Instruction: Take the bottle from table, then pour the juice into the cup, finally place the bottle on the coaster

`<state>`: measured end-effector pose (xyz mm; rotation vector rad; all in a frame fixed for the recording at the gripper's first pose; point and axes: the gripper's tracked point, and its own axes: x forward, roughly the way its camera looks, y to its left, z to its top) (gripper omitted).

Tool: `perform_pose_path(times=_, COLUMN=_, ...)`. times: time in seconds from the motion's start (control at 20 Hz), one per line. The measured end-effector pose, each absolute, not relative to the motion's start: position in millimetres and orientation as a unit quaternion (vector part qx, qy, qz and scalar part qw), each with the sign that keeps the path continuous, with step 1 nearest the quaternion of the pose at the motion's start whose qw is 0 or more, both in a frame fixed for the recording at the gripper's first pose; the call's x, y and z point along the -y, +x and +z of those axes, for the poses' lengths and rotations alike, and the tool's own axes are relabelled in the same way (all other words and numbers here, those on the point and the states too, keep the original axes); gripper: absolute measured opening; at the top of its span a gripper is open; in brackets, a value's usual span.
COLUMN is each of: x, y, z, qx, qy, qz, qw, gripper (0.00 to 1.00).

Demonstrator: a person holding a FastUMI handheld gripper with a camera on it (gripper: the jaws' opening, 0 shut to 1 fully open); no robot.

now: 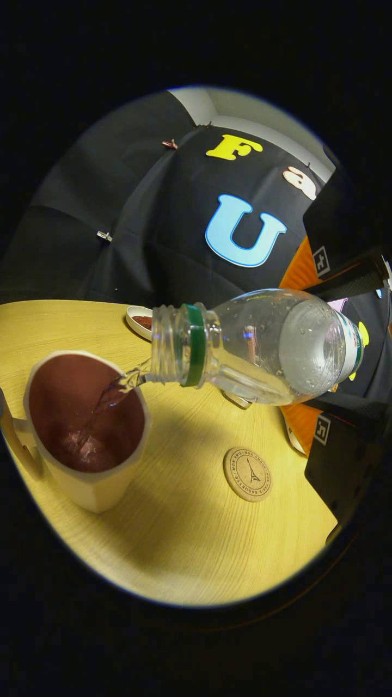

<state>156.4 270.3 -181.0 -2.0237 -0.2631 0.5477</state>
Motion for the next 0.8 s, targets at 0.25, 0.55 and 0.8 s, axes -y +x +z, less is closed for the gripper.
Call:
perform_pose_path(times=0.25, x=-277, y=161, z=-172, qx=0.125, qy=-0.841, qz=0.224, qw=0.476, gripper=0.76)
perform_pose_path(times=0.55, x=-286, y=156, z=-165, qx=0.143, qy=-0.849, qz=0.229, qw=0.454, gripper=0.76)
perform_pose_path(times=0.8, x=-290, y=155, z=-170, qx=0.158, qy=-0.860, qz=0.237, qw=0.424, gripper=0.75)
